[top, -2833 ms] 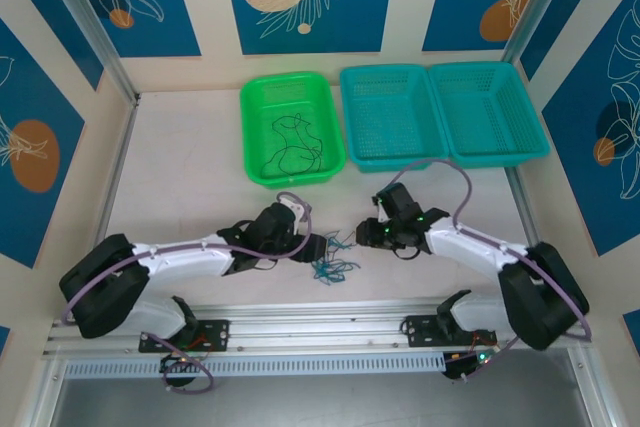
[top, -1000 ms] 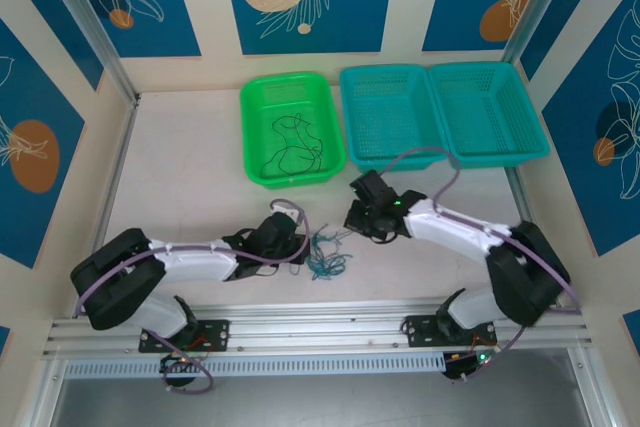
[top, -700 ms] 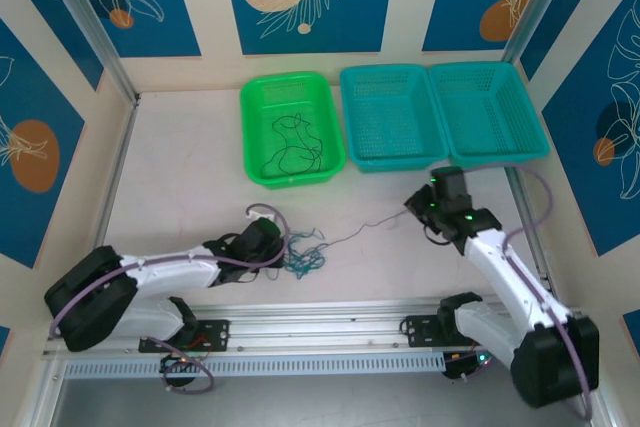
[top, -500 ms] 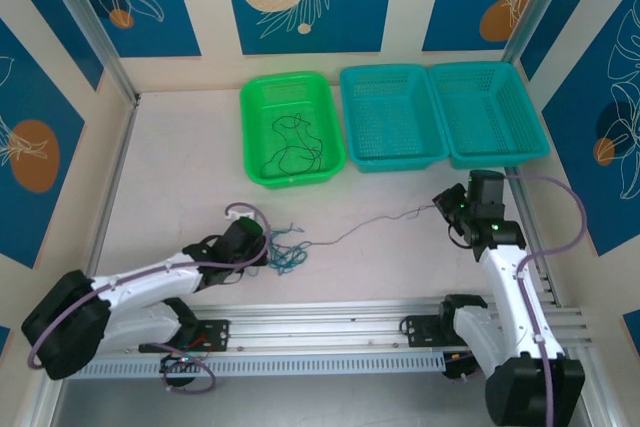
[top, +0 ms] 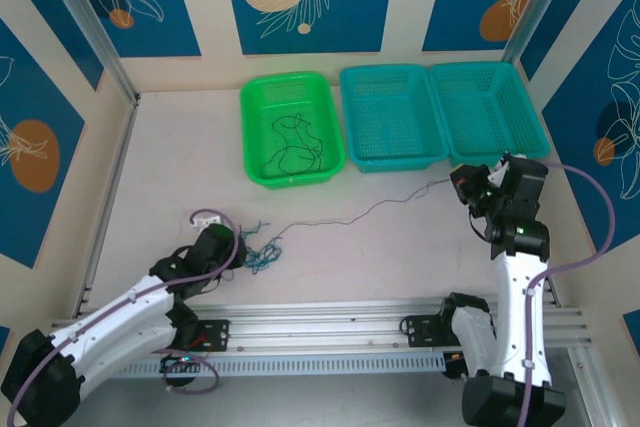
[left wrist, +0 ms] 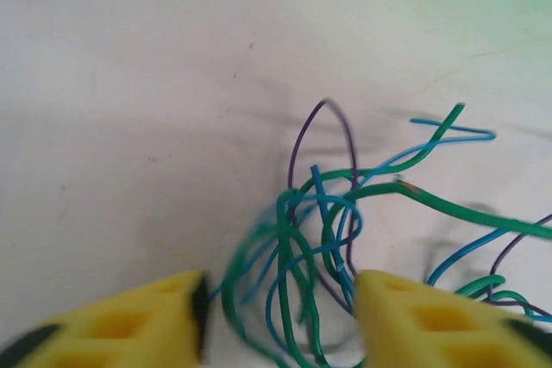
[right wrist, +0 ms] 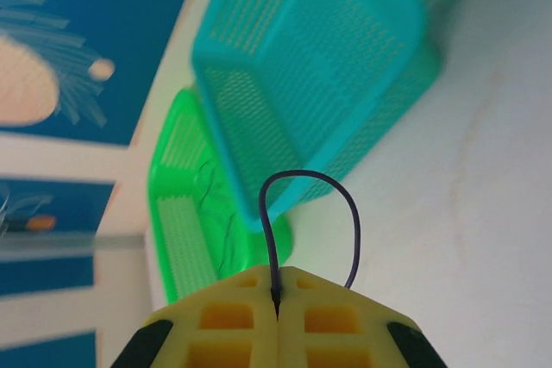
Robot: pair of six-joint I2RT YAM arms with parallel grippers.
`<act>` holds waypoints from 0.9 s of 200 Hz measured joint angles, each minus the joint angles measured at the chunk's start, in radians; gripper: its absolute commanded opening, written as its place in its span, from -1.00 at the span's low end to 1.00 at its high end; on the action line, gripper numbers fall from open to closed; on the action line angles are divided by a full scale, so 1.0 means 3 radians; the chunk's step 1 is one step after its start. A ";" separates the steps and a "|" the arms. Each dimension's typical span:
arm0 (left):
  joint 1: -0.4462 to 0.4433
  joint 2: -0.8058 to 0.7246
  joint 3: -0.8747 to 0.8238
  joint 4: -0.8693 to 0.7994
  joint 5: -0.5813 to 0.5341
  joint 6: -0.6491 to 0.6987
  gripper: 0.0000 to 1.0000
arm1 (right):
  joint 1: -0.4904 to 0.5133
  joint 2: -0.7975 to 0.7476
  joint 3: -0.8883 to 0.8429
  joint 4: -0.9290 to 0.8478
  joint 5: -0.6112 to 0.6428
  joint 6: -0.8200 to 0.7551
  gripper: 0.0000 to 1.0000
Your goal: Untangle the cables
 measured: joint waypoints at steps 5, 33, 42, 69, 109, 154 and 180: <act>0.0000 -0.0046 0.0005 -0.0018 -0.0010 -0.0008 0.33 | 0.0070 0.0009 0.0052 -0.0005 -0.0019 -0.0003 -1.00; 0.0000 -0.0280 0.0127 -0.0099 0.0020 0.0231 0.44 | 0.0487 0.0038 0.0278 0.0069 -0.0136 -0.0043 -1.00; 0.0001 -0.0322 0.0219 -0.0058 0.0127 0.0354 0.45 | 0.0679 0.0071 0.0341 0.0092 -0.0155 -0.0064 -1.00; -0.0039 -0.0251 0.0427 0.0426 0.0671 0.0708 0.54 | 0.1316 0.0242 0.0459 0.0173 -0.0131 -0.0141 -1.00; -0.0459 0.0413 0.0635 0.1245 0.1202 0.1465 0.92 | 0.1882 0.0510 0.0674 0.0216 -0.0037 -0.0211 -1.00; -0.0729 0.1088 0.0615 0.2159 0.1588 0.2118 1.00 | 0.2258 0.0627 0.0931 0.0289 0.0095 -0.0229 -1.00; -0.0750 0.1542 0.0715 0.2473 0.1513 0.2296 0.08 | 0.2431 0.0674 0.0931 0.0298 0.0177 -0.0225 -1.00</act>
